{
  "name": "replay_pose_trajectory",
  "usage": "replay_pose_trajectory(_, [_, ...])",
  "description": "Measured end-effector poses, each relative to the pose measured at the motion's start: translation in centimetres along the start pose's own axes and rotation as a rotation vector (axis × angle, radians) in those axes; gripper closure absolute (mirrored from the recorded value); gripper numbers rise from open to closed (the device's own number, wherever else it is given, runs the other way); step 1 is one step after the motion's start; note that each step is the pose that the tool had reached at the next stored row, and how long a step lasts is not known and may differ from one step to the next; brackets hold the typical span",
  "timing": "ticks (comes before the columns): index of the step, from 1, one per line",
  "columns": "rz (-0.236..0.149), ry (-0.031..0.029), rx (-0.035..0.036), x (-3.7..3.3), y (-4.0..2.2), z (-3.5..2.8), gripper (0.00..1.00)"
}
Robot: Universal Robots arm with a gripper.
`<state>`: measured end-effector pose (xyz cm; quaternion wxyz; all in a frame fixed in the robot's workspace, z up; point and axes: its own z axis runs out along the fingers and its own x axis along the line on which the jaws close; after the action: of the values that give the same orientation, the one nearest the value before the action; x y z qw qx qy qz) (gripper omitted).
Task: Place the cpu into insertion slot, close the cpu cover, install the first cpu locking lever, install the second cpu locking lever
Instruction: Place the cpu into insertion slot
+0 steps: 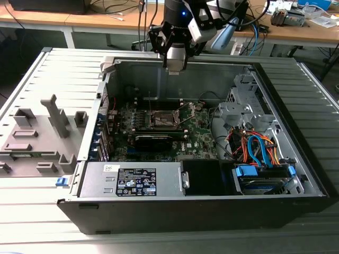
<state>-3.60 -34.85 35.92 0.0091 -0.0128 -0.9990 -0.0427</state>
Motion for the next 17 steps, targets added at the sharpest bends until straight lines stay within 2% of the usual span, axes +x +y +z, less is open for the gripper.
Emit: replay_pose_trajectory(17, [0.000, 0.0000, 0.0002, -0.01, -0.31, 0.16, 0.45])
